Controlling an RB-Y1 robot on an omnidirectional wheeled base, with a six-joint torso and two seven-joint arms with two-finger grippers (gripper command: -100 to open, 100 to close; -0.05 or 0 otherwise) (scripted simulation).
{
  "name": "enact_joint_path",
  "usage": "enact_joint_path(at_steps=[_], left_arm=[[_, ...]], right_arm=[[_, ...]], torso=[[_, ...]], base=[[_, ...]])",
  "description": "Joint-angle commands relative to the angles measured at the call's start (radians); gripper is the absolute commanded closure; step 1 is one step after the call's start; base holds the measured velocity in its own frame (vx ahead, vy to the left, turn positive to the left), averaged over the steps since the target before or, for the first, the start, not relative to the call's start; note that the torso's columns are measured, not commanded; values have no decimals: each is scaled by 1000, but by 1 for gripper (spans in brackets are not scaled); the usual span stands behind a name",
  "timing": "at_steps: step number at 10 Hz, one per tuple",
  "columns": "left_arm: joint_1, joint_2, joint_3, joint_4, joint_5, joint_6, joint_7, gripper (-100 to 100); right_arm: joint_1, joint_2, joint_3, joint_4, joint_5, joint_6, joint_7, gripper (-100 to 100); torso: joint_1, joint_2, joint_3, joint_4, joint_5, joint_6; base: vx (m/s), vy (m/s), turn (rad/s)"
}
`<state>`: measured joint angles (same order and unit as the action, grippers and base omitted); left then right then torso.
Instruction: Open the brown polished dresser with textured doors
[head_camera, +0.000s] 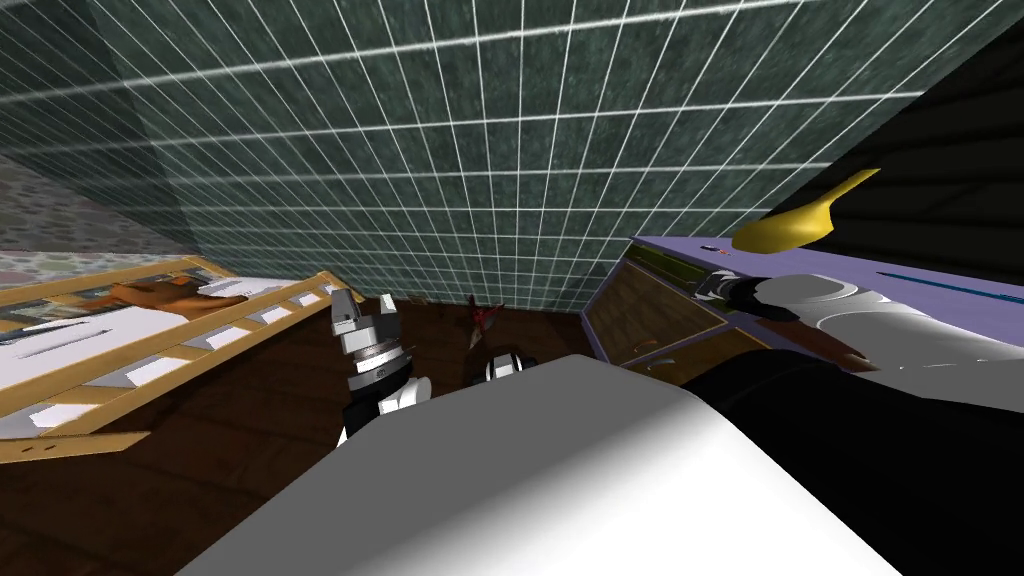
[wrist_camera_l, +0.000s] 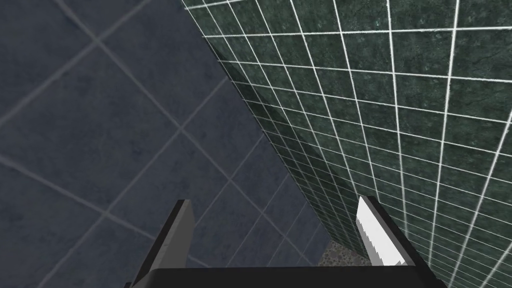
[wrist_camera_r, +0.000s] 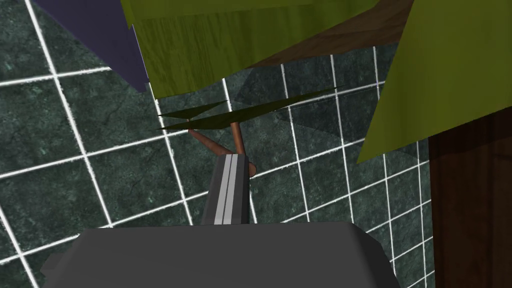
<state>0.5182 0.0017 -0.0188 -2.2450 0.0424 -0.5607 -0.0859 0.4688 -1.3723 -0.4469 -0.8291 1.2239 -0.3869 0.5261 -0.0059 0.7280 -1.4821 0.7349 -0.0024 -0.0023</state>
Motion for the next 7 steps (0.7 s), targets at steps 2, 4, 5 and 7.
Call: enact_joint_path(at_steps=[2,4,5,7], left_arm=[[0,0,0,0,0,0,0,0],[-1,0,0,0,0,0,0,0],[0,0,0,0,0,0,0,0],[-1,0,0,0,0,0,0,0]], right_arm=[[-35,15,10,-99,-7,-32,47,100],[-37,24,8,-154,-13,-50,68,100],[-37,24,8,-138,-13,-50,68,100],[-37,24,8,-184,-13,-50,68,100]], torso=[[-2,4,3,0,-3,-3],[1,9,6,1,-5,-7],[1,5,4,1,-2,-2],[4,10,6,2,1,-2]], base=[[223,-56,-433],[109,20,-265],[170,10,-382],[52,-10,-23]])
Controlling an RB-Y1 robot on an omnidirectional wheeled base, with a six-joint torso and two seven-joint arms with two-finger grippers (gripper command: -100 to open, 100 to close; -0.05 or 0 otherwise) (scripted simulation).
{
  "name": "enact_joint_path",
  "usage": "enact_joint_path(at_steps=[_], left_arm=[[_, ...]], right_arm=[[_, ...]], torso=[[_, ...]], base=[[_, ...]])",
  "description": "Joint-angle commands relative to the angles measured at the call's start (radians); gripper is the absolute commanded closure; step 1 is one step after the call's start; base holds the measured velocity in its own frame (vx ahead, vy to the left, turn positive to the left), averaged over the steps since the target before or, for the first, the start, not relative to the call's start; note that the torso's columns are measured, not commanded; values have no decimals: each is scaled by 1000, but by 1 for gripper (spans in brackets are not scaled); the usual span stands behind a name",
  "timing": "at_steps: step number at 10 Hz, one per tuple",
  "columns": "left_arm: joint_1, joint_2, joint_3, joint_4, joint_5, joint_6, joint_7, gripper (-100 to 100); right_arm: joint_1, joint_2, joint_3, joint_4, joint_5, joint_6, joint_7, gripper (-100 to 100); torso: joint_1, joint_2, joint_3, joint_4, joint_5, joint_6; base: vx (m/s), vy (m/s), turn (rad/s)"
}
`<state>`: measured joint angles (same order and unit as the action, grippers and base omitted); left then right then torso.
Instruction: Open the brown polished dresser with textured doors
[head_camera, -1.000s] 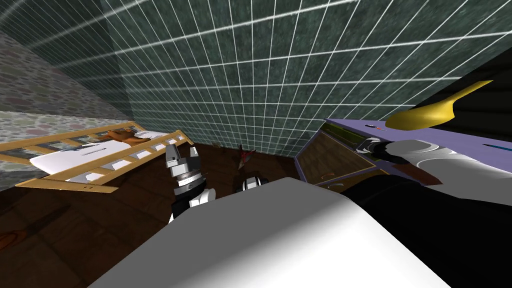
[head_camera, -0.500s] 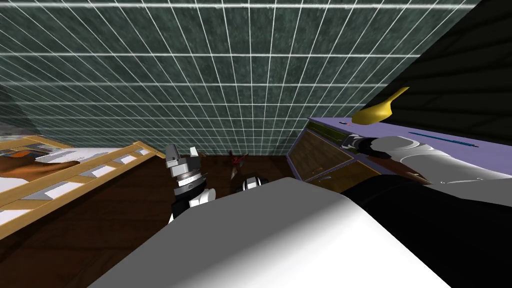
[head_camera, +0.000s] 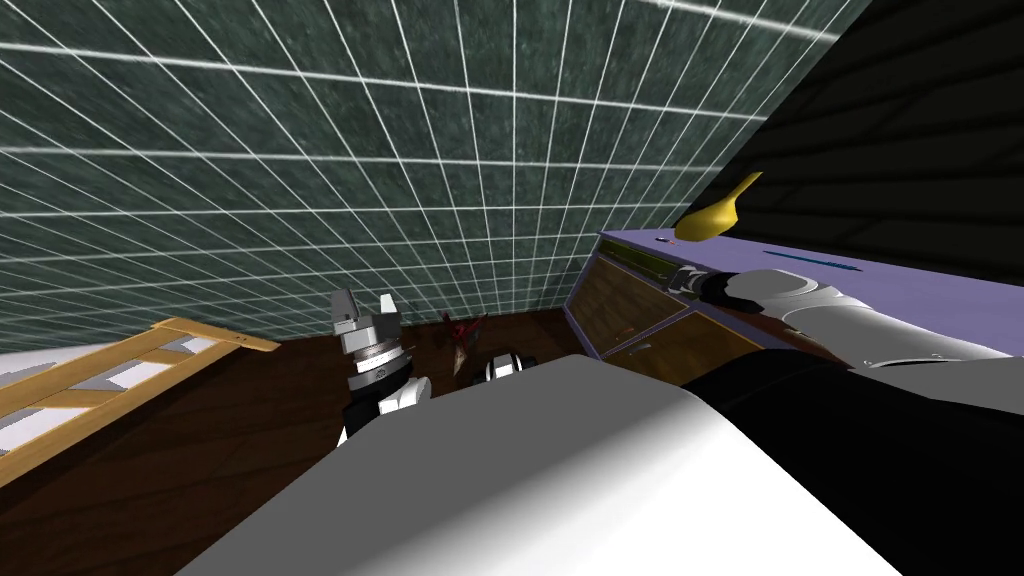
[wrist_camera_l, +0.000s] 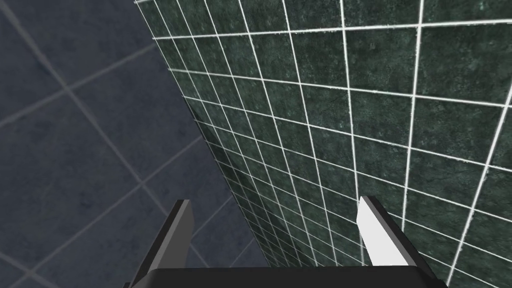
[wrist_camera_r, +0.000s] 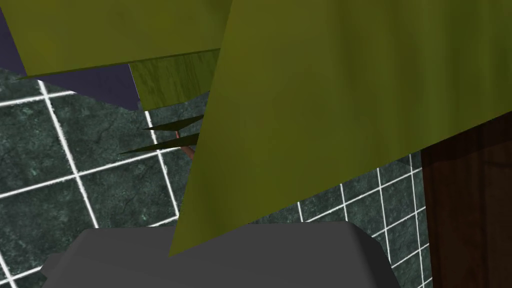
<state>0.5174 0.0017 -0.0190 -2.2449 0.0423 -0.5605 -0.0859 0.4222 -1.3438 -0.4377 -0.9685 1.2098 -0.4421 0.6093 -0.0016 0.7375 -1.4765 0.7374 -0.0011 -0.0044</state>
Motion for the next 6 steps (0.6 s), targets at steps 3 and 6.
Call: enact_joint_path(at_steps=[3,6], left_arm=[[0,0,0,0,0,0,0,0],[0,0,0,0,0,0,0,0]], right_arm=[[8,3,-4,-118,-6,-13,6,100],[6,12,-7,-191,-12,-32,27,100]], torso=[[1,-9,-5,-2,1,3],[2,-2,-1,0,1,3]], base=[[102,0,-243],[152,20,-277]])
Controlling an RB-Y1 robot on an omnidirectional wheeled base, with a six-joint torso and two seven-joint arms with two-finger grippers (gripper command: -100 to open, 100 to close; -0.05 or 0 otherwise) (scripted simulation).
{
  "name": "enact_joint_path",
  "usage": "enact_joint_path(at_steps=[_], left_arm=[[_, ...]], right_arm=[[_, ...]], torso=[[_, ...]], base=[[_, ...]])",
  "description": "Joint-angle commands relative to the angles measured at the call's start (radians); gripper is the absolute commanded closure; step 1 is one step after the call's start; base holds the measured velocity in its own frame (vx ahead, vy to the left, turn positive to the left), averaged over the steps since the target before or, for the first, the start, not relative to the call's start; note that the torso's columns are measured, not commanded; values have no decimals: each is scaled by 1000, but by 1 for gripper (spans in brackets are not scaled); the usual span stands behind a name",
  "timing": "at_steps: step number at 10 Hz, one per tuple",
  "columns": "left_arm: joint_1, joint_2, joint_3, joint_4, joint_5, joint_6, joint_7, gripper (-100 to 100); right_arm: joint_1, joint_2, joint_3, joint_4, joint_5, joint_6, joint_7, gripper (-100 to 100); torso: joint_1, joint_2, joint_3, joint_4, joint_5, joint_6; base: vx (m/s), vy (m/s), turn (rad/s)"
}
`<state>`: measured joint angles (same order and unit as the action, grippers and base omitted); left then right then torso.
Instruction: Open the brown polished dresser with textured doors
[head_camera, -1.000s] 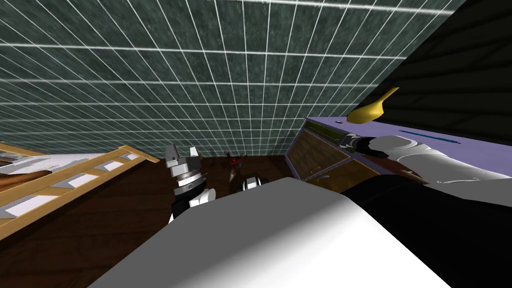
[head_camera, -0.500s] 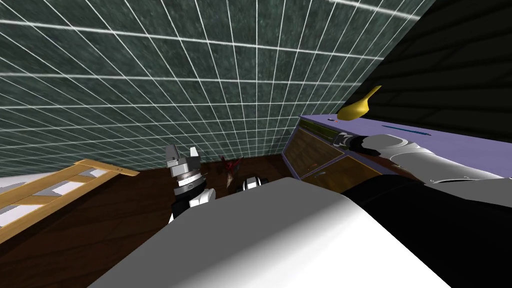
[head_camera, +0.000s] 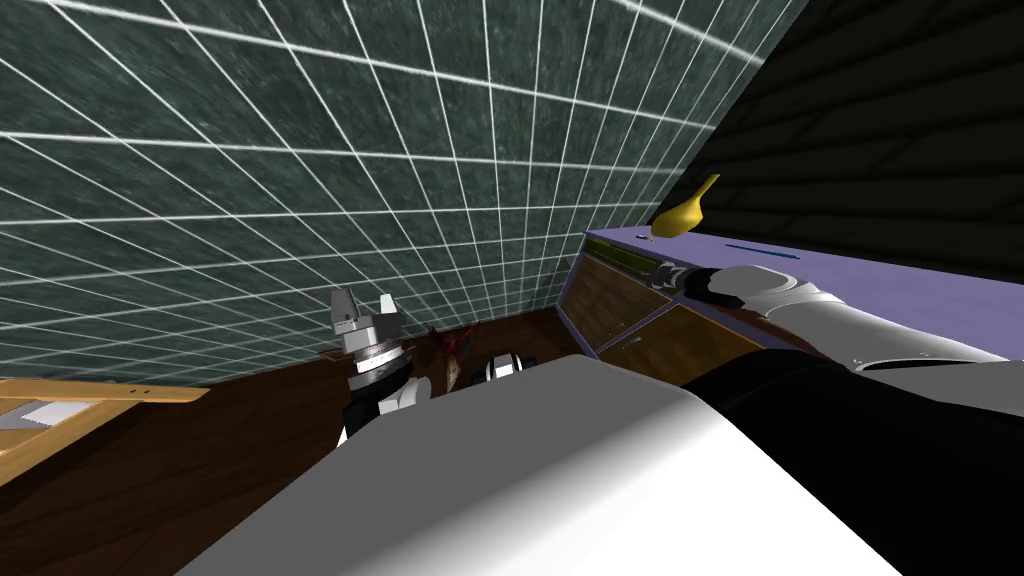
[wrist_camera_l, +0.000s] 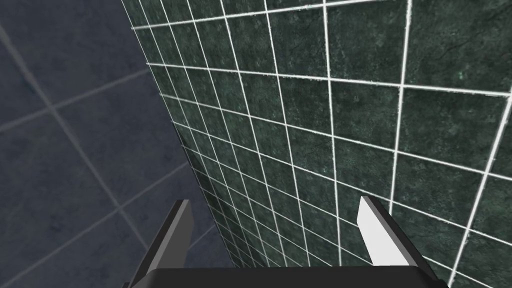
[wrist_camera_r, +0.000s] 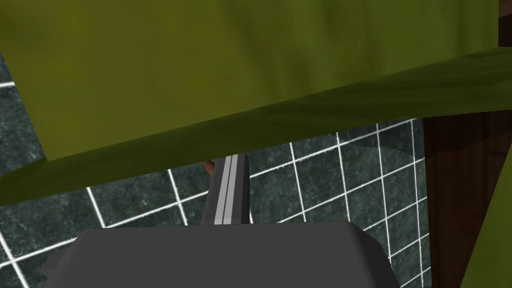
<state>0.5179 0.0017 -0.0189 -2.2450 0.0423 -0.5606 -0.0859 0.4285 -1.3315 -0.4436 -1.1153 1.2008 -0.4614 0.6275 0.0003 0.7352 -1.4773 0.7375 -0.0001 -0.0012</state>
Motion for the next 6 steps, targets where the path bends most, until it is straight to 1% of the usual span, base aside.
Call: enact_joint_path(at_steps=[1,2,3,4,5,6], left_arm=[[0,0,0,0,0,0,0,0],[0,0,0,0,0,0,0,0],[0,0,0,0,0,0,0,0],[-1,0,0,0,0,0,0,0],[-1,0,0,0,0,0,0,0],[0,0,0,0,0,0,0,0]], right_arm=[[-2,8,-4,-69,-10,-31,31,100],[-2,8,-4,-92,-10,-31,31,100],[-2,8,-4,-117,-10,-31,31,100],[-2,8,-4,-117,-10,-31,31,100],[-4,16,-7,-153,-16,-49,52,100],[-4,16,-7,-186,-16,-49,52,100]], torso=[[-1,1,0,0,0,0],[0,-1,-1,0,0,0],[0,1,0,0,0,0],[-1,7,3,1,0,-3],[-2,8,4,2,-1,-6],[0,-1,0,0,0,0]], base=[[233,38,-393],[216,53,-469],[86,26,-181],[-12,-7,5],[115,16,-401],[160,62,-422]])
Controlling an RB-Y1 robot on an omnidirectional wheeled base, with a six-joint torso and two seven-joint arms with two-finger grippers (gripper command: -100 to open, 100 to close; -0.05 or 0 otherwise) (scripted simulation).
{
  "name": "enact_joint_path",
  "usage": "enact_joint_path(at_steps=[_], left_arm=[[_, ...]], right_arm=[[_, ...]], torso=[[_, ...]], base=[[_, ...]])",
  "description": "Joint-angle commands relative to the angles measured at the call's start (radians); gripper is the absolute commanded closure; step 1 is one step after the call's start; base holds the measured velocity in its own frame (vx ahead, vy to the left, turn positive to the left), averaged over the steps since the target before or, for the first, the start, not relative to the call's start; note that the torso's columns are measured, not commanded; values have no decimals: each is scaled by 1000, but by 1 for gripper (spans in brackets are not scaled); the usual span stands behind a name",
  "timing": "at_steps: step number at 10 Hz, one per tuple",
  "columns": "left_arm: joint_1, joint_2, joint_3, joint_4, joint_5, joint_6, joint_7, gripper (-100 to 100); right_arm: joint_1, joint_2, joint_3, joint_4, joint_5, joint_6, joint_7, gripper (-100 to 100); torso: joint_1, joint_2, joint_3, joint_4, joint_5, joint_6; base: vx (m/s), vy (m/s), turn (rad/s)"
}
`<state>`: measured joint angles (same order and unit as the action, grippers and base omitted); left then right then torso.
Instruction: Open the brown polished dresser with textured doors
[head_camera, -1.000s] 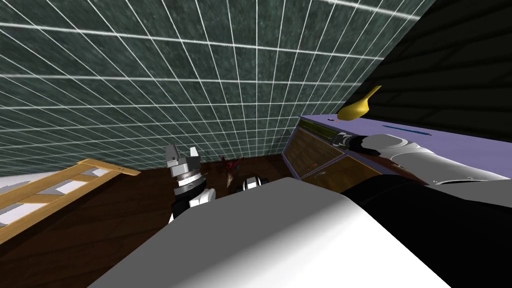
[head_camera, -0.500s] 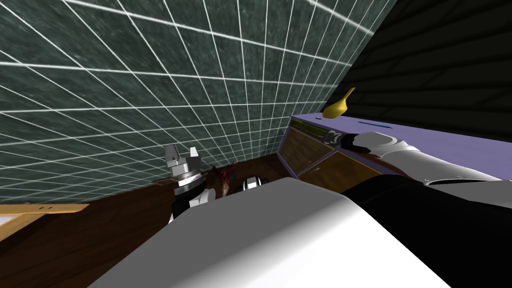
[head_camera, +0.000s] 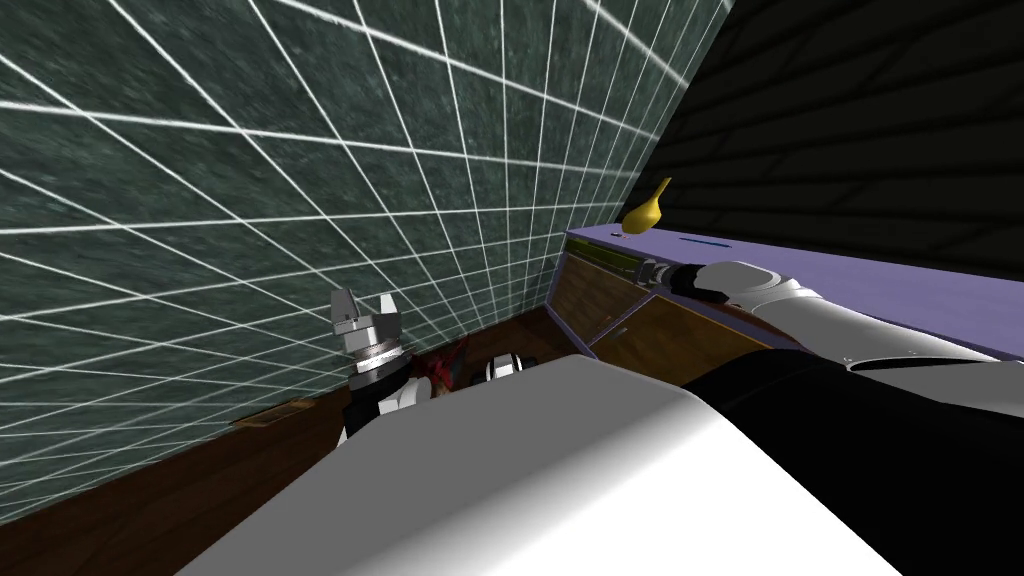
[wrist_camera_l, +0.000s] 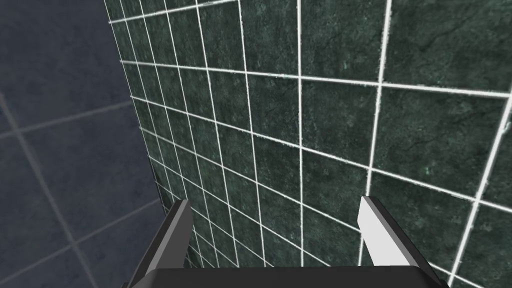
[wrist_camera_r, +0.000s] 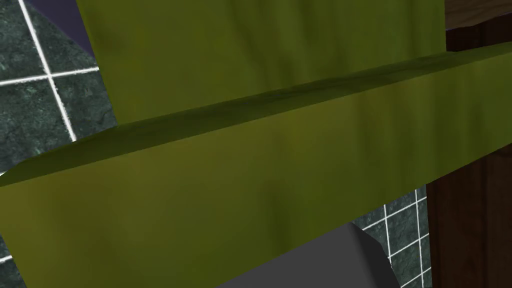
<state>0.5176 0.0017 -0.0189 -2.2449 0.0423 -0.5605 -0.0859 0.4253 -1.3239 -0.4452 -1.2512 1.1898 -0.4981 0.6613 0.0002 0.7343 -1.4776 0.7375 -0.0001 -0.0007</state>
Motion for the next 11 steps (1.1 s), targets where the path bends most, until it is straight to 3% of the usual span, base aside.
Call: enact_joint_path(at_steps=[1,3,4,5,11], left_arm=[[0,0,0,0,0,0,0,0],[0,0,0,0,0,0,0,0],[0,0,0,0,0,0,0,0],[0,0,0,0,0,0,0,0],[-1,0,0,0,0,0,0,0]], right_arm=[[-1,8,-5,-54,-5,-12,18,100],[-2,17,-8,-126,-11,-31,39,100],[-1,18,-5,-107,-8,-22,35,100],[5,-7,-11,-129,-8,-51,34,-100],[27,-99,-28,-204,-9,-159,20,-100]], torso=[[3,-3,-3,-2,1,-1],[0,0,0,0,0,1],[0,2,0,0,0,0],[-2,7,3,1,-1,-3],[1,4,1,0,1,1]], base=[[84,45,-43],[170,44,-347],[59,29,-67],[5,-42,-6],[-8,-95,20]])
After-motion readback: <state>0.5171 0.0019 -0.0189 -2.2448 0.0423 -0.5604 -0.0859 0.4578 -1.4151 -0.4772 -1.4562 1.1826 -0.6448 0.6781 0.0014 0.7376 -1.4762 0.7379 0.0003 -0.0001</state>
